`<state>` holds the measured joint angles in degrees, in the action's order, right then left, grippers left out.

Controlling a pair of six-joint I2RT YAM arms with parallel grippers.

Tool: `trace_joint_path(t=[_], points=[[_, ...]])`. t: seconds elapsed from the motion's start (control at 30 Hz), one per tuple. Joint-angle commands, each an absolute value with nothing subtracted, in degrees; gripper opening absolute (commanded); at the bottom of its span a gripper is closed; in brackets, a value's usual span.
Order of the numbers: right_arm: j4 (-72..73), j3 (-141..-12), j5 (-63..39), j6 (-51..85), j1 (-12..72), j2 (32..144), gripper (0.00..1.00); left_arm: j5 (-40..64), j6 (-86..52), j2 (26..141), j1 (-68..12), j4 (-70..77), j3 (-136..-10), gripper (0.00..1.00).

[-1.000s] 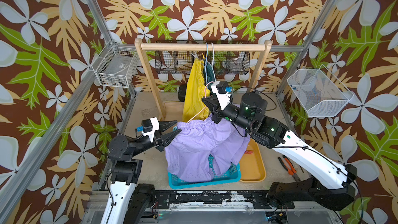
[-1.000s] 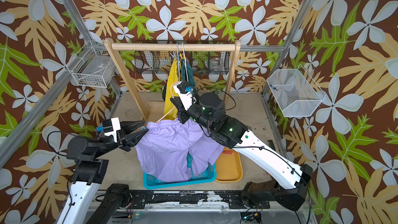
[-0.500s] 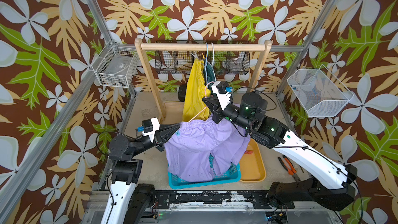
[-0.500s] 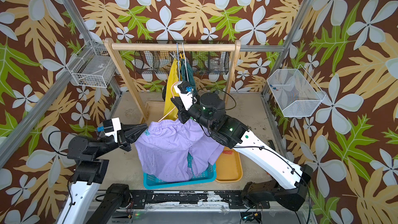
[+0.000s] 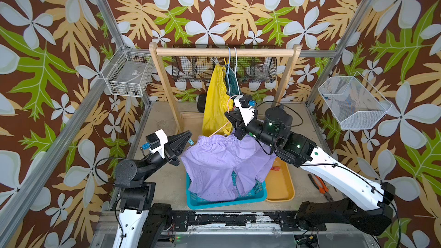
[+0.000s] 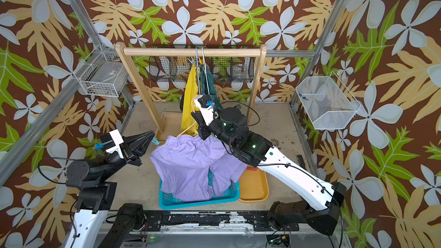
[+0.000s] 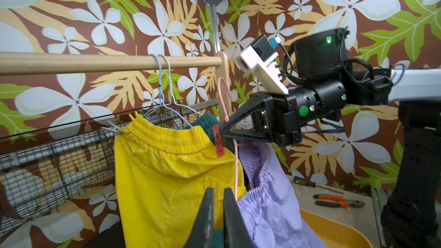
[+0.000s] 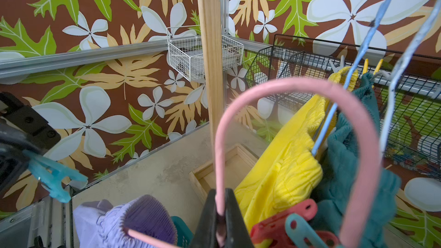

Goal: Remove the clothespins securing shorts to the hanger
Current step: Place the hanger in the basket, then place the clothespin in the storage box.

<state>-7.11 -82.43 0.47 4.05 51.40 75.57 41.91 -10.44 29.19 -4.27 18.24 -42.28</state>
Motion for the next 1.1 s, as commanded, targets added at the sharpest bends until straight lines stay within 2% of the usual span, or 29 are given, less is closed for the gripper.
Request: trace_joint_path(t=[0.0,0.3,0.5,0.8,1.07], points=[[-5.8,-81.3,1.4,5.5,51.4,74.8,0.0,30.8,-16.3,28.5,-4.3,20.0,-41.8,0.0],[-3.4,-73.6,-3.4,12.4,52.2,73.8,0.0,31.2,-29.0,34.5,-4.3,20.3,-41.4,0.0],[-2.5,-69.1,-2.6,15.1,56.3,75.2,0.0,31.4,-29.2,36.3,-4.3,20.8,-39.7,0.0],[-3.8,-63.5,-4.0,17.3,56.5,77.8,0.0,35.6,-28.6,37.6,-4.3,20.7,-38.1,0.0],[2.9,-52.2,-5.5,20.7,56.5,77.3,0.0,39.1,-30.4,32.8,-4.3,21.2,-31.8,0.0]])
